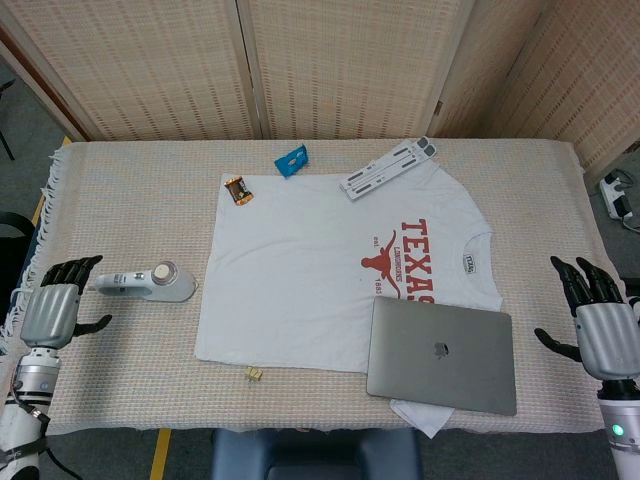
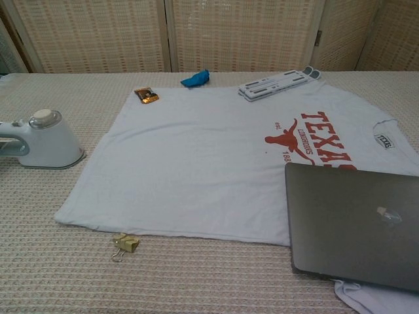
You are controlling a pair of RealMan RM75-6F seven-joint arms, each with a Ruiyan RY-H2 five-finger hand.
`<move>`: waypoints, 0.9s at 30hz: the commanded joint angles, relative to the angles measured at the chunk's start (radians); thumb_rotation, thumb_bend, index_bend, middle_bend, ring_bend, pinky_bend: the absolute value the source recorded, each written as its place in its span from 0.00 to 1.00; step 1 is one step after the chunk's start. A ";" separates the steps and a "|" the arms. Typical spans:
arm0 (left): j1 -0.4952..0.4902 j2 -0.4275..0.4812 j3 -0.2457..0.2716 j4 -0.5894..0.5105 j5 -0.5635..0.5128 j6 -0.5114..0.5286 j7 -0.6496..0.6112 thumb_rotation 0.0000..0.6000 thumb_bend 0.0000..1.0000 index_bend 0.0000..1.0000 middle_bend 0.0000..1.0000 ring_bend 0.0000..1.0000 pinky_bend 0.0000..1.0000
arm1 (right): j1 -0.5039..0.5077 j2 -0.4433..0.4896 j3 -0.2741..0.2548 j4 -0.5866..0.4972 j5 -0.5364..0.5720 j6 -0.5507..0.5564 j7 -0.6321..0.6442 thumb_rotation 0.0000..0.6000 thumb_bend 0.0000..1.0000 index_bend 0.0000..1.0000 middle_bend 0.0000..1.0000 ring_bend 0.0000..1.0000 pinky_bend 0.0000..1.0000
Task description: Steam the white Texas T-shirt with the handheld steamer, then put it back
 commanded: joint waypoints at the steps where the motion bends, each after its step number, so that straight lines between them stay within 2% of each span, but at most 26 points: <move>1: -0.063 -0.051 -0.023 0.054 -0.058 -0.067 0.051 1.00 0.20 0.14 0.20 0.16 0.18 | 0.000 0.002 0.000 -0.001 0.001 0.000 0.002 1.00 0.06 0.00 0.15 0.07 0.13; 7: -0.110 -0.099 -0.028 0.100 -0.126 -0.125 0.105 1.00 0.20 0.11 0.18 0.14 0.18 | -0.005 0.007 -0.001 0.001 0.010 0.003 0.010 1.00 0.06 0.00 0.15 0.07 0.13; 11: -0.137 -0.144 -0.027 0.164 -0.164 -0.150 0.134 1.00 0.20 0.14 0.18 0.15 0.18 | -0.006 0.006 -0.001 0.002 0.013 0.005 0.012 1.00 0.06 0.00 0.15 0.07 0.13; 19: -0.172 -0.239 -0.029 0.316 -0.189 -0.172 0.114 1.00 0.29 0.29 0.29 0.23 0.24 | -0.005 0.001 -0.004 0.001 0.020 -0.002 0.008 1.00 0.06 0.00 0.15 0.08 0.13; 27: -0.195 -0.296 -0.022 0.422 -0.196 -0.193 0.108 1.00 0.31 0.38 0.37 0.28 0.28 | -0.002 -0.004 -0.005 0.001 0.034 -0.013 0.003 1.00 0.06 0.00 0.15 0.08 0.14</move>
